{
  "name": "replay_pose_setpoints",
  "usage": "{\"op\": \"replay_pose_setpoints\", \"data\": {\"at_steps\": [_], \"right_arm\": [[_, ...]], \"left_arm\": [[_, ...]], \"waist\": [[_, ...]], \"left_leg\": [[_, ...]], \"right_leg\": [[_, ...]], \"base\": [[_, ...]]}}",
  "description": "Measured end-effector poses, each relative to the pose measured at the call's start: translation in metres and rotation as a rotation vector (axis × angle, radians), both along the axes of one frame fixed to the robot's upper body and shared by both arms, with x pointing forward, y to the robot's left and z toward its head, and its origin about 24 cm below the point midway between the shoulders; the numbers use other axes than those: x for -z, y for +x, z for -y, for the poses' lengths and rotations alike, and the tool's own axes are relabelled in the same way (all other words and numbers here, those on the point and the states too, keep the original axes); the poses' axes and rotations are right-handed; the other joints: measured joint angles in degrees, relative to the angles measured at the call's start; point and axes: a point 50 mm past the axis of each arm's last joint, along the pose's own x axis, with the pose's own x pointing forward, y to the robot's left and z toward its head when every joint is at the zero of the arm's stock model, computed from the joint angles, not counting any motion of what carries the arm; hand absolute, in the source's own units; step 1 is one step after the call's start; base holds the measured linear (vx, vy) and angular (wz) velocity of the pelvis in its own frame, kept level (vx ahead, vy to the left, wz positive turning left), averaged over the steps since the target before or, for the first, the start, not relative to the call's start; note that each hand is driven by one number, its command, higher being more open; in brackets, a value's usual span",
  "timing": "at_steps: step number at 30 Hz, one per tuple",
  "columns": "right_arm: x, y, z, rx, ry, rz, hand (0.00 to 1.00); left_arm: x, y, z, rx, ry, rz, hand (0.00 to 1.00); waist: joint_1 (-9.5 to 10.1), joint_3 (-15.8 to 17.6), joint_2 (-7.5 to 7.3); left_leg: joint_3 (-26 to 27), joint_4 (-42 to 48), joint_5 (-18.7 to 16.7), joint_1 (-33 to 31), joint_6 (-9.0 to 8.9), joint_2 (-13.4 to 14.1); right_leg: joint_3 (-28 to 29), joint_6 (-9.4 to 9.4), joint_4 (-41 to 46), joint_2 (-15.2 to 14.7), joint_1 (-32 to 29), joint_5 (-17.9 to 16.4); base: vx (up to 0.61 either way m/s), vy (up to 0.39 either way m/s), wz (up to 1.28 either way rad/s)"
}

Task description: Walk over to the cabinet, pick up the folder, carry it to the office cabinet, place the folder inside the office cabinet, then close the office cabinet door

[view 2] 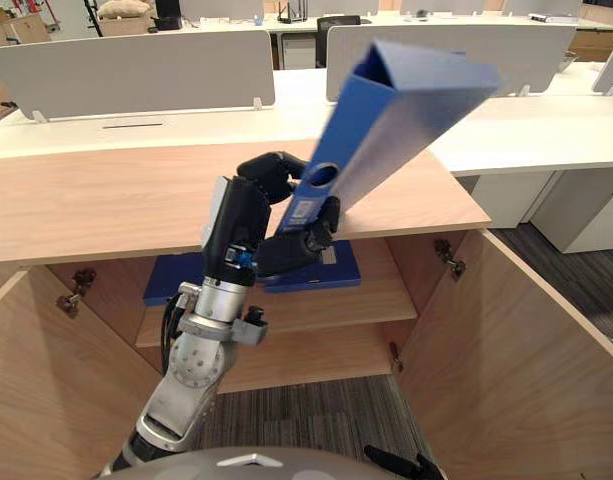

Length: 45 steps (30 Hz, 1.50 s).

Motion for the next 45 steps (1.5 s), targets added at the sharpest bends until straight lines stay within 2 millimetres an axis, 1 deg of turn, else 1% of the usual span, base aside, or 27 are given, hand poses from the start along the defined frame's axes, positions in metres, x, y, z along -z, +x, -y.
{"op": "replay_pose_setpoints", "data": {"at_steps": [3, 5, 9, 11, 12, 14, 15, 16, 17, 18, 20, 21, 23, 26, 29, 31, 33, 34, 35, 36, 38, 41, 45], "right_arm": [[-0.002, 0.007, 0.0, 0.015, 0.002, 0.038, 1.0], [-0.005, 0.016, -0.003, -0.018, 0.0, 0.081, 1.0], [-0.01, 0.033, -0.009, -0.021, 0.006, 0.17, 1.0], [-0.016, 0.049, -0.015, -0.023, 0.017, 0.246, 1.0], [-0.019, 0.053, -0.017, -0.024, 0.019, 0.269, 1.0], [-0.029, 0.072, -0.02, -0.036, 0.02, 0.364, 1.0], [-0.033, 0.077, -0.02, -0.039, 0.019, 0.392, 1.0], [-0.041, 0.086, -0.02, -0.045, 0.016, 0.447, 1.0], [-0.049, 0.094, -0.019, -0.049, 0.007, 0.502, 1.0], [-0.054, 0.099, -0.018, -0.051, 0.002, 0.532, 1.0], [-0.072, 0.115, -0.017, -0.052, -0.016, 0.641, 1.0], [-0.076, 0.119, -0.017, -0.049, -0.019, 0.668, 1.0], [-0.096, 0.129, -0.016, -0.025, -0.019, 0.786, 1.0], [-0.116, 0.136, -0.016, -0.026, -0.027, 0.888, 1.0], [-0.146, 0.145, -0.016, -0.009, -0.003, 1.058, 1.0], [-0.158, 0.147, -0.017, 0.003, 0.011, 1.122, 1.0], [-0.177, 0.152, -0.018, 0.004, 0.022, 1.224, 1.0], [-0.181, 0.153, -0.018, 0.008, 0.03, 1.25, 1.0], [-0.193, 0.155, -0.018, -0.004, 0.023, 1.309, 1.0], [-0.195, 0.155, -0.018, -0.007, 0.022, 1.319, 1.0], [-0.214, 0.156, -0.018, -0.025, 0.016, 1.413, 1.0], [-0.234, 0.157, -0.016, -0.033, 0.014, 1.508, 1.0], [-0.253, 0.162, -0.014, -0.088, -0.006, 1.6, 1.0]], "left_arm": [[-0.003, 0.0, -0.003, 0.075, -0.119, -0.04, 0.0], [-0.007, -0.001, -0.007, 0.118, -0.193, -0.049, 0.0], [-0.006, -0.006, -0.016, 0.14, -0.258, -0.063, 0.0], [0.002, -0.009, -0.023, 0.154, -0.309, -0.115, 0.0], [0.005, -0.01, -0.025, 0.158, -0.323, -0.135, 0.0], [0.019, -0.015, -0.031, 0.16, -0.368, -0.214, 0.0], [0.022, -0.016, -0.032, 0.162, -0.374, -0.233, 0.0], [0.027, -0.018, -0.035, 0.162, -0.379, -0.268, 0.0], [0.033, -0.021, -0.037, 0.155, -0.383, -0.3, 0.0], [0.035, -0.022, -0.038, 0.153, -0.387, -0.314, 0.0], [0.042, -0.025, -0.043, 0.152, -0.407, -0.356, 0.0], [0.043, -0.025, -0.044, 0.149, -0.406, -0.362, 0.0], [0.047, -0.028, -0.05, 0.137, -0.416, -0.376, 0.0], [0.049, -0.029, -0.057, 0.118, -0.41, -0.379, 0.0], [0.052, -0.032, -0.067, 0.075, -0.4, -0.383, 0.0], [0.053, -0.033, -0.07, 0.068, -0.396, -0.383, 0.0], [0.053, -0.033, -0.071, 0.065, -0.392, -0.38, 0.0], [0.053, -0.033, -0.072, 0.066, -0.391, -0.379, 0.0], [0.053, -0.033, -0.072, 0.069, -0.386, -0.373, 0.0], [0.053, -0.033, -0.073, 0.069, -0.385, -0.372, 0.0], [0.052, -0.033, -0.076, 0.065, -0.377, -0.362, 0.0], [0.052, -0.033, -0.08, 0.054, -0.367, -0.352, 0.0], [0.052, -0.033, -0.082, 0.062, -0.356, -0.343, 0.0]], "waist": [[0.06, -0.55, -0.27], [0.06, -1.11, -0.38], [0.06, -1.37, -0.55], [0.16, -1.37, -0.58], [0.17, -1.36, -0.59], [0.3, -1.37, -0.66], [0.35, -1.34, -0.7], [0.44, -1.26, -0.68], [0.45, -1.1, -0.96], [0.46, -1.06, -0.99], [0.46, -0.65, -1.51], [0.46, -0.52, -1.67], [0.46, -0.29, -1.99], [0.46, -0.19, -1.91], [0.42, 0.75, -1.56], [0.42, 0.86, -1.5], [0.4, 1.02, -1.44], [0.39, 1.12, -1.42], [0.4, 1.32, -1.37], [0.4, 1.36, -1.35], [0.37, 1.74, -1.18], [0.3, 1.88, -1.1], [0.3, 1.96, -0.97]], "left_leg": [[0.16, 0.08, 0.0, 0.08, 0.0, 0.18], [0.24, 0.07, 0.0, 0.14, 0.0, 0.19], [0.28, 0.07, 0.0, 0.12, 0.0, 0.19], [0.26, 0.08, 0.0, 0.07, 0.0, 0.13], [0.26, 0.08, 0.0, 0.06, 0.0, 0.09], [0.21, 0.12, 0.0, -0.35, 0.01, -0.01], [0.17, 0.19, 0.01, -0.56, 0.01, -0.02], [0.09, 0.27, 0.01, -0.72, 0.01, -0.04], [0.08, 0.27, 0.0, -0.74, 0.01, -0.02], [0.06, 0.26, 0.0, -0.75, 0.01, -0.02], [-0.01, 0.28, 0.0, -0.86, 0.01, -0.01], [-0.02, 0.28, 0.0, -0.88, 0.02, 0.0], [-0.04, 0.28, -0.02, -1.23, 0.05, -0.04], [-0.05, 0.29, -0.03, -1.68, 0.07, -0.1], [-0.05, 0.31, -0.03, -1.54, 0.07, -0.09], [-0.05, 0.31, -0.03, -1.54, 0.07, -0.06], [-0.02, 0.31, -0.06, -1.52, 0.11, -0.06], [-0.01, 0.31, -0.06, -1.52, 0.12, -0.08], [0.03, 0.33, -0.08, -1.49, 0.14, -0.1], [0.05, 0.33, -0.08, -1.48, 0.14, -0.1], [0.21, 0.38, -0.09, -1.41, 0.15, -0.09], [0.39, 0.42, -0.13, -1.36, 0.12, -0.04], [1.33, 1.13, -0.72, -1.26, 0.11, 0.06]], "right_leg": [[0.19, -0.01, 0.17, 0.0, -0.06, 0.0], [0.28, -0.01, 0.22, 0.0, -0.07, 0.0], [0.3, -0.01, 0.22, 0.02, -0.13, 0.0], [0.29, 0.0, 0.21, 0.03, -0.14, 0.03], [0.29, 0.01, 0.21, 0.03, -0.14, 0.03], [0.24, 0.01, 0.19, 0.0, -0.49, 0.06], [0.21, 0.03, 0.19, -0.02, -0.63, 0.09], [0.13, 0.04, 0.18, -0.03, -0.72, 0.11], [0.11, 0.04, 0.12, -0.01, -0.7, 0.11], [0.09, 0.04, 0.1, -0.01, -0.69, 0.11], [0.02, 0.04, 0.05, -0.01, -0.72, 0.11], [0.01, 0.04, 0.04, 0.0, -0.73, 0.11], [-0.01, 0.04, 0.01, -0.04, -1.02, 0.11], [-0.01, 0.04, 0.03, -0.1, -1.56, 0.12], [-0.02, 0.05, 0.01, -0.09, -1.59, 0.12], [-0.02, 0.04, 0.01, -0.06, -1.64, 0.12], [0.0, 0.04, 0.0, -0.06, -1.65, 0.12], [0.01, 0.04, 0.01, -0.08, -1.65, 0.12], [0.06, 0.04, 0.03, -0.09, -1.66, 0.12], [0.08, 0.04, 0.04, -0.09, -1.66, 0.12], [0.23, 0.04, 0.05, -0.06, -1.7, 0.14], [0.4, 0.02, 0.06, 0.02, -1.77, 0.17], [1.38, 0.06, 0.06, 0.13, -1.85, 0.32]], "base": [[-0.01, -0.005, -0.01], [0.0, 0.0, 0.0], [0.0, 0.0, 0.0], [0.0, 0.0, 0.0], [0.0, 0.0, 0.0], [0.0, 0.0, 0.0], [0.0, 0.0, 0.0], [0.0, 0.0, 0.0], [0.0, 0.0, 0.0], [0.0, 0.0, 0.0], [0.0, 0.0, 0.0], [0.0, 0.0, 0.0], [0.0, 0.0, 0.0], [0.0, 0.0, 0.0], [0.0, 0.0, 0.0], [0.0, 0.0, 0.0], [0.0, 0.0, 0.0], [0.0, 0.0, 0.0], [0.0, 0.0, 0.0], [0.0, 0.0, 0.0], [-0.01, -0.011, -0.03], [0.0, -0.005, -0.01], [0.0, -0.005, -0.12]]}}
